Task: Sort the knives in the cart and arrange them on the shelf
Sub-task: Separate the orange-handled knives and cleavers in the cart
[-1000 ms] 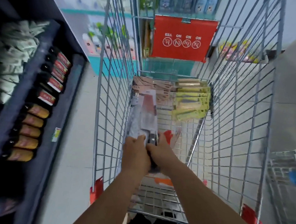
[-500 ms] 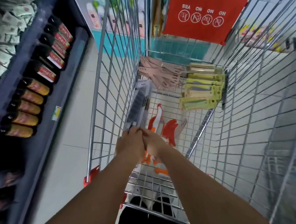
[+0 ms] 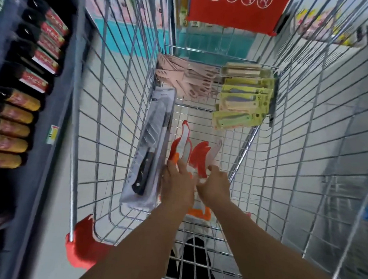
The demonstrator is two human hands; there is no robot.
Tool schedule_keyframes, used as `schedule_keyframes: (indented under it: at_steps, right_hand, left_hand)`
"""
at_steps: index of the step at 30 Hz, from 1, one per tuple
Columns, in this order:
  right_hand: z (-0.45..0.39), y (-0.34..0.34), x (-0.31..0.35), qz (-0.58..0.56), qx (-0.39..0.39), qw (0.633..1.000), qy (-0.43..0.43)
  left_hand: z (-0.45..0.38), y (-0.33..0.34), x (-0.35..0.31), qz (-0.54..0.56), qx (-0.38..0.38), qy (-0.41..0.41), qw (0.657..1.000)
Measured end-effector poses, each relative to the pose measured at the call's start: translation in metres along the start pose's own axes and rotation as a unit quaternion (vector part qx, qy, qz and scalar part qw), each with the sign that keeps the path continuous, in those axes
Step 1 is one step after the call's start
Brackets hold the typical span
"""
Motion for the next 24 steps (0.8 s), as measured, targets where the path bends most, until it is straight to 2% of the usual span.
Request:
schedule_keyframes:
  at_steps: [5, 10, 15, 24]
  right_hand:
    - [-0.006, 0.010, -0.008, 0.026, 0.013, 1.000, 0.011]
    - [-0.010, 0.011, -0.013, 0.038, 0.034, 0.999, 0.018]
    - [-0.014, 0.006, -0.021, -0.001, 0.036, 0.999, 0.016]
    - [-0.013, -0.002, -0.026, -0.061, 0.002, 0.998, -0.010]
  left_hand:
    - [-0.004, 0.005, -0.002, 0.019, 0.013, -0.028, 0.999]
    - [-0.021, 0.014, -0.001, -0.086, 0.011, -0.023, 0.996]
    - [-0.028, 0.019, 0.001, -0.028, -0.029, -0.010, 0.999]
    - [-0.035, 0.021, -0.001, -0.003, -0.005, -0.027, 1.000]
Point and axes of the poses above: each hand's wrist, its own z-axis away from the middle knuckle, its own y-axis out of the palm, x = y × z, the point moved 5 cm from there along -z, towards the middle knuckle, and after that the axes turned 15 degrees about x, right-handed, at the moved point
